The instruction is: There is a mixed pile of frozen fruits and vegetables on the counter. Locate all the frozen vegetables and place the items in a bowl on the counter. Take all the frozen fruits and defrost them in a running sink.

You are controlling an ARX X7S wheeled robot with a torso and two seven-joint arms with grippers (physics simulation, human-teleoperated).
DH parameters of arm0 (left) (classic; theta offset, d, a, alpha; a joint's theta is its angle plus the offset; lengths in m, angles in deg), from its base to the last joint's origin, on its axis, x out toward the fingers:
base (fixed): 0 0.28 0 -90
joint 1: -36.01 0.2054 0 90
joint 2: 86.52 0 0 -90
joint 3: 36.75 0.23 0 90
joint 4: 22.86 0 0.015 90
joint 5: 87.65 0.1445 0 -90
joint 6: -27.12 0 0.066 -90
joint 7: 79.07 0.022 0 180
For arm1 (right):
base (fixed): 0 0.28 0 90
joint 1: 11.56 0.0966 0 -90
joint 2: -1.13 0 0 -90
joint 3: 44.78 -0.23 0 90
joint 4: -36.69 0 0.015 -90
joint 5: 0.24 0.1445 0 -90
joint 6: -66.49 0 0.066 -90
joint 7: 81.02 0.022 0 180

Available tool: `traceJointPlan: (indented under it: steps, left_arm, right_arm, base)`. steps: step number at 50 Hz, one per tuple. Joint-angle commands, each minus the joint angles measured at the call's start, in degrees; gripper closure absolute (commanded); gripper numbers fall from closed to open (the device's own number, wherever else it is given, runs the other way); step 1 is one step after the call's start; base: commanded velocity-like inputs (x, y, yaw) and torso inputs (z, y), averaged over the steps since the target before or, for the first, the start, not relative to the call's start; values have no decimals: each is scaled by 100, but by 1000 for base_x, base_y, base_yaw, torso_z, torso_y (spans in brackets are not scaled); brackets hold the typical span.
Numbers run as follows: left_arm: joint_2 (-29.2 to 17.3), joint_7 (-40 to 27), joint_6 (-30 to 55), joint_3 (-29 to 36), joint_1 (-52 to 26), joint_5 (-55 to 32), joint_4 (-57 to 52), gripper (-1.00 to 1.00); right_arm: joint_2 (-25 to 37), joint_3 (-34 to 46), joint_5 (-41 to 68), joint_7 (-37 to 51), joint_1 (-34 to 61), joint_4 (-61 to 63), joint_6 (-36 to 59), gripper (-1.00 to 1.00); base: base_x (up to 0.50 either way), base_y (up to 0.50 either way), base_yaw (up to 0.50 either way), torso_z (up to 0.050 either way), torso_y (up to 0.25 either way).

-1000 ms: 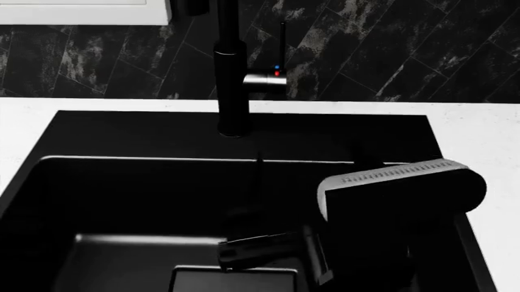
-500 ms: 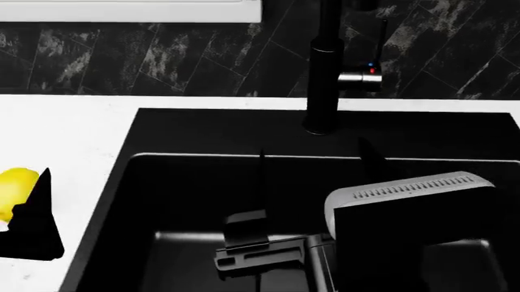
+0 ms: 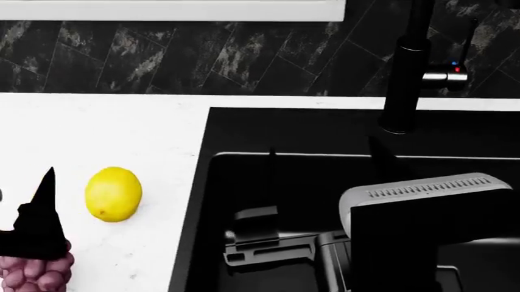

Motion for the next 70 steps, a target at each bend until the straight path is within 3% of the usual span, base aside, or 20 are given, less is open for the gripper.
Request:
traceJointPlan:
  steps: [1,4,5,9,18,22,25,53,54,63,70]
  left_arm:
    - [109,-171,418,-46,-32,-269,-83,-100]
    - [310,-319,684,-443,219,-554,-270,-100]
    - [271,-328,612,-212,324,-403,-144,-100]
    - [224,-362,772,-557,431,-575,-219,-100]
    - [394,-546,992,-633,745,-719,-230,-100]
    - [355,-367,479,-241,976,-378,187,-100]
    - [278,-231,298,-295,1184,-353,271,-100]
    - [229,-144,-39,182,1260,-99,808,-100]
    - [270,-164,-49,267,1164,-60,877,100]
    - [293,-502,290,269,800,-192,275,100]
    - [435,-890,1016,-220,324,-747,-498,100]
  right_arm:
    - [53,-139,154,134,17,25,14,-100]
    - [75,-141,196,178,45,64,47,-100]
    - [79,-132,188,175,36,63,39,-100]
    - [84,-123,187,170,4,41,10,-100]
    - [146,-247,353,299,40,51,50,-100]
    - [142,-145,270,285,37,27,46,-100]
    - [147,-86,204,248,23,-12,16,-100]
    - [202,105,56,170,-65,-113,-146,-100]
    - [202,115,43,159,-72,-126,-160,-100]
    - [215,173,19,142,-72,-151,-192,-100]
    - [246,161,18,128,-80,-184,-234,-100]
  base:
    - [0,0,0,0,0]
    - [0,0,0,0,0]
    - [0,0,0,0,0]
    - [0,0,0,0,0]
    - [0,0,0,0,0]
    - [0,0,0,0,0]
    - [0,0,0,0,0]
    - [0,0,0,0,0]
    - [0,0,0,0,0]
    - [0,0,0,0,0]
    - [0,0,0,0,0]
